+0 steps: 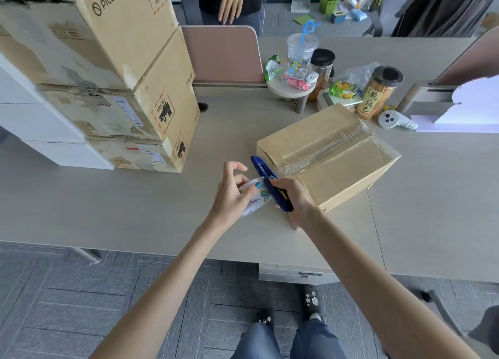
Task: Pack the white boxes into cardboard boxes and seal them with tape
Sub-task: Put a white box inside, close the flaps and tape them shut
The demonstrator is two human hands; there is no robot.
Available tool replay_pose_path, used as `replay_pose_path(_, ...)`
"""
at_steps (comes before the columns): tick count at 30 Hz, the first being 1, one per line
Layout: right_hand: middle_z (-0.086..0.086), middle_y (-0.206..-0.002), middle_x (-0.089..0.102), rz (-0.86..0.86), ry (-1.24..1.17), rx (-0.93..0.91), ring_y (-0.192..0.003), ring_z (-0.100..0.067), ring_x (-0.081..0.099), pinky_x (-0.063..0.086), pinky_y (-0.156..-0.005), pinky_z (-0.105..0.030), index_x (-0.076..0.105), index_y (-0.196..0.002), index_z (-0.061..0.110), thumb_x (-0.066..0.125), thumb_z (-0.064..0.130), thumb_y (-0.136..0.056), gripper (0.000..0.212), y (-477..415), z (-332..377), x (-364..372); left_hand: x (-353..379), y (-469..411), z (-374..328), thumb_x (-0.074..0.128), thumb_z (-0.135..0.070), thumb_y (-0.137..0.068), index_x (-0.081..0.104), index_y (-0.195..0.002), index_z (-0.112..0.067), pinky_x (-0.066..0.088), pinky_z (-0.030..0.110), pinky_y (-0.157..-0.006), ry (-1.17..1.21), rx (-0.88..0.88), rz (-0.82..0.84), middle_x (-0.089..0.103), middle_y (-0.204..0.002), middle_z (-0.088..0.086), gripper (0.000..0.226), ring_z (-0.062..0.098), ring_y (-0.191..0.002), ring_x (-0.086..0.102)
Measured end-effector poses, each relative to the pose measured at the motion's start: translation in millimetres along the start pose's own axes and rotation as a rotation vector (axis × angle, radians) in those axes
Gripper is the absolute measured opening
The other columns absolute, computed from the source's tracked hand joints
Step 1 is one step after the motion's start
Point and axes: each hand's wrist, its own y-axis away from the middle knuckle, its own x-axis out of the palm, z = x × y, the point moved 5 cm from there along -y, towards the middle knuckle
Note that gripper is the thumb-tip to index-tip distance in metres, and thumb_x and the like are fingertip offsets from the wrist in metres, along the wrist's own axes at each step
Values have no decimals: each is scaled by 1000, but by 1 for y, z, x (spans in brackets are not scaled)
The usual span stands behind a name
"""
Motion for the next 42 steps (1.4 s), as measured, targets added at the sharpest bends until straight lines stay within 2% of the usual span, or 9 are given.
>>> replay_pose_path(2,-8,-63,54,14,119,-108,-53,-19,46,33,-42,-18,62,-80,2,60,9,-89,11,-3,7,-2,2,0,-3,58,-7,-88,35,-111,-12,41,36,-65,56,15,11,60,-73,10,33,24,-65,50)
replay_pose_path(5,-4,-81,62,20,339,-254,-69,-19,55,42,-58,-26,62,-95,7,61,17,-91,11,-10,11,-4,2,-1,0,57,-16,-84,38,-109,-15,43,38,-65,58,11,20,61,-73,6,32,33,-68,53)
replay_pose_path(9,15,-85,59,-62,749,-505,-87,-19,62,50,-77,-34,61,-102,16,56,15,-89,14,-14,20,-12,2,-7,24,61,-8,-90,45,-105,-20,46,39,-68,-82,-27,11,66,-77,-7,25,21,-72,58)
replay_pose_path(16,1,-107,58,-138,1122,-783,-102,-19,54,45,-67,-30,62,-100,17,50,3,-87,22,-29,29,-23,21,-16,95,59,-19,-93,62,-108,-15,43,32,-72,-493,-201,143,68,-106,-1,15,24,-97,63)
replay_pose_path(21,-5,-115,56,-160,1309,-877,-109,-25,49,43,-90,-35,62,-108,14,55,8,-86,24,-39,28,-35,39,-18,118,51,-13,-94,59,-115,-11,45,34,-82,-638,-224,209,67,-116,3,22,27,-106,60)
replay_pose_path(28,-6,-109,57,-107,1343,-982,-101,-27,53,46,-90,-40,61,-108,12,54,11,-88,22,-47,30,-41,54,-29,104,51,-16,-97,61,-115,-14,35,36,-85,-927,-9,161,64,-113,4,21,31,-103,53)
replay_pose_path(32,-5,-107,57,-37,1337,-1010,-100,-26,54,47,-86,-40,62,-106,13,54,10,-87,21,-51,38,-49,60,-32,63,45,-21,-95,61,-93,-13,43,36,-74,-848,199,-63,60,-93,2,18,27,-85,56)
replay_pose_path(35,-7,-107,57,43,1326,-1048,-101,-28,55,47,-87,-41,62,-106,10,54,9,-88,19,-55,47,-61,71,-35,25,47,-22,-94,56,-90,-13,43,33,-69,-809,288,-212,53,-88,1,14,22,-79,52)
replay_pose_path(42,-9,-107,57,174,1355,-1109,-101,-29,55,49,-86,-42,61,-104,5,58,7,-88,16,-86,78,-113,122,-59,-20,45,-26,-94,57,-95,-14,45,36,-76,-793,271,-304,53,-97,0,17,21,-86,54)
